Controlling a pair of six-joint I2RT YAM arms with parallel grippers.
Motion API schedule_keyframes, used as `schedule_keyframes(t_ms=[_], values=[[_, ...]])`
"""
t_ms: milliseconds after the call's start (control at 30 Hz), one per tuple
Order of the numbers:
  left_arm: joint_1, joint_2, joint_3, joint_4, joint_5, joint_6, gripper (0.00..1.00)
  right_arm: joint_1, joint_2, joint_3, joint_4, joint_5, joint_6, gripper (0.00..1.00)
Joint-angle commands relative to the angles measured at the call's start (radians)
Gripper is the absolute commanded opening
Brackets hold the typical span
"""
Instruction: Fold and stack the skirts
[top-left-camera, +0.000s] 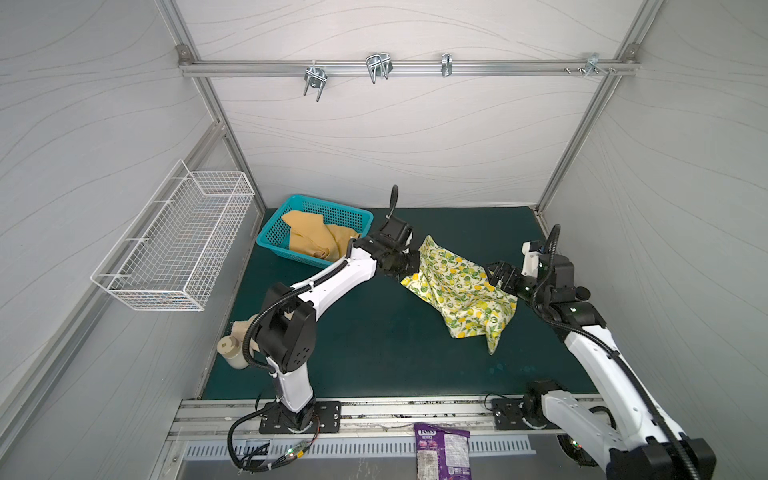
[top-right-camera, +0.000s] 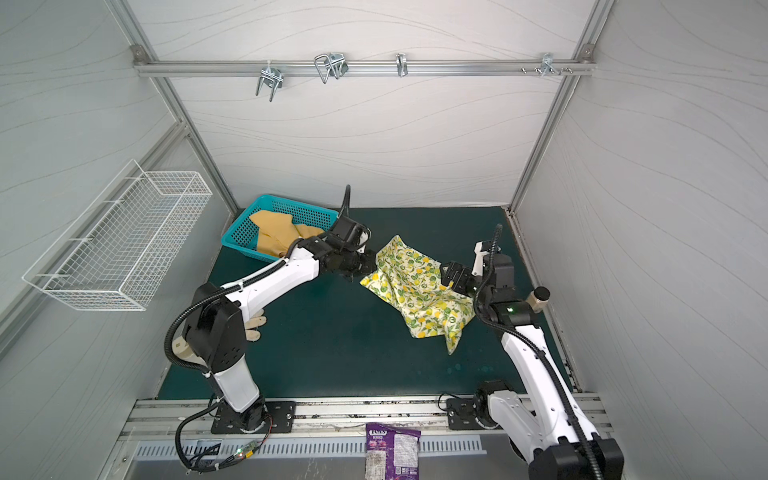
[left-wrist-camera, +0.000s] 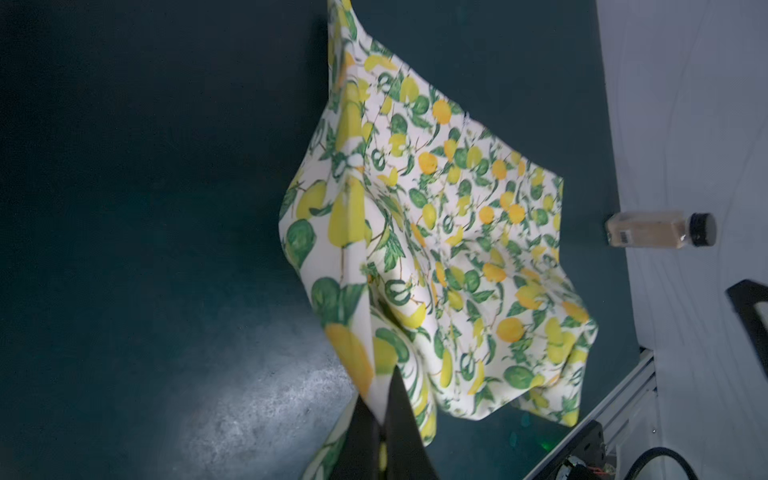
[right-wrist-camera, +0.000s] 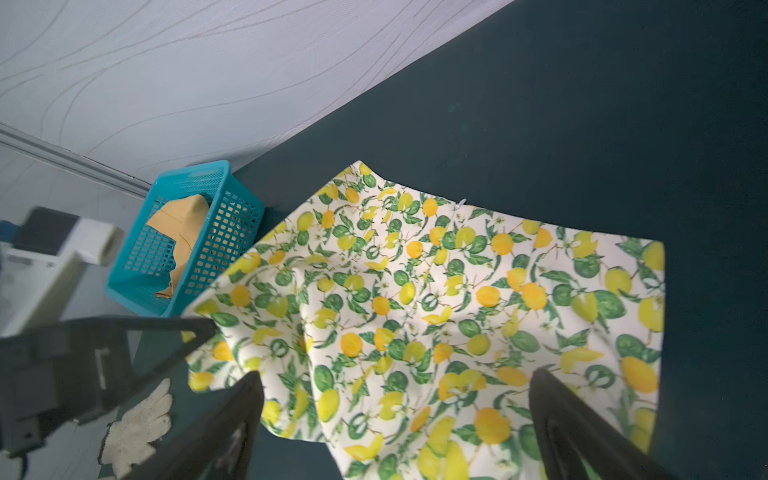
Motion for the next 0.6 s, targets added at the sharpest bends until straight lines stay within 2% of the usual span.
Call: schedule_keyframes(t_ms=[0,333,433,567], values=[[0.029,0.011,0.141,-0.177,0.024,0.116,0.06,-0.005,0.046,-0.021,0.065,-0.023,0.021,0.99],[0.093,0.284,0.576,-0.480,-0.082,0.273,0.09,-0.001,0.184,-0.043,0.192,-0.069,0.044,0.99],[0.093,0.326,0.604,-0.509,-0.095,0.279,0.09,0.025,0.260,-0.026,0.260,-0.112,0.047,0.99],[0.094,0.292,0.518,-0.430,-0.109,0.262,0.09,0.052,0.396,0.037,0.265,-0.111,0.050,0.99]])
